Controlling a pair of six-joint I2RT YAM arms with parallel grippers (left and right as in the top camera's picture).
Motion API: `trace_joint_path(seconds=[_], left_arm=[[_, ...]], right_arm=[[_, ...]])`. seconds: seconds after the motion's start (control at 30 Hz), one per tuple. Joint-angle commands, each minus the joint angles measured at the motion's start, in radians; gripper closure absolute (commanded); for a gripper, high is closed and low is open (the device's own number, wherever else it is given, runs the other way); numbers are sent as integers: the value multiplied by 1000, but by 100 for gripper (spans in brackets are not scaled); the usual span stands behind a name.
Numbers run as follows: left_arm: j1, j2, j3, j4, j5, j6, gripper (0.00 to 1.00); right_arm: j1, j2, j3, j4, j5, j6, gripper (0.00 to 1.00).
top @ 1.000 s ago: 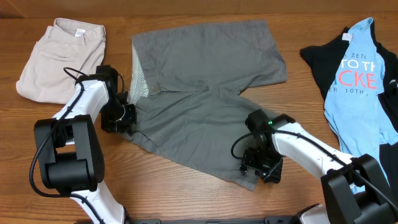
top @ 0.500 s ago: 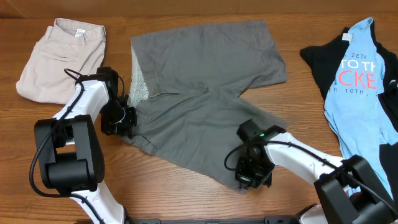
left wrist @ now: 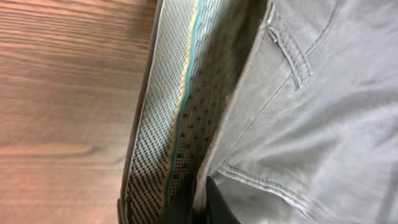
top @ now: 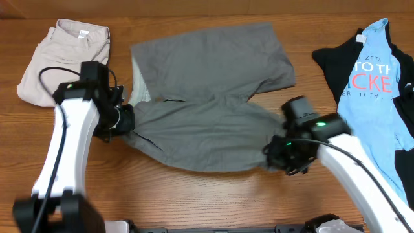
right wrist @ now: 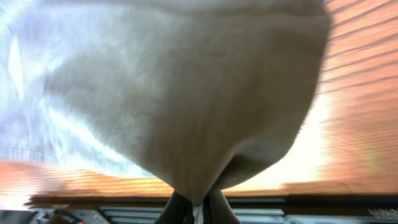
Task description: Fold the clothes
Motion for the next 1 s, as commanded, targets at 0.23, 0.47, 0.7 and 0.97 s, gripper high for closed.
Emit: trace_joint_path(seconds=[0.23,0.47,0.7,0.97], left_arm=[[-2,-377,6,-69,-9,16,96],[-2,-487,6,-144,-9,10,96],[-2,-444,-7,-95,-27,-40,96],[-2,-287,-145,143,-136,-182,96]], right_arm=[[-190,-257,314,-254,80,-150,96],[-190,-319,370,-233,87,-197,96],[-190,-144,370,52,88,-286,96],[-188,205,370,457,66,-330,96]])
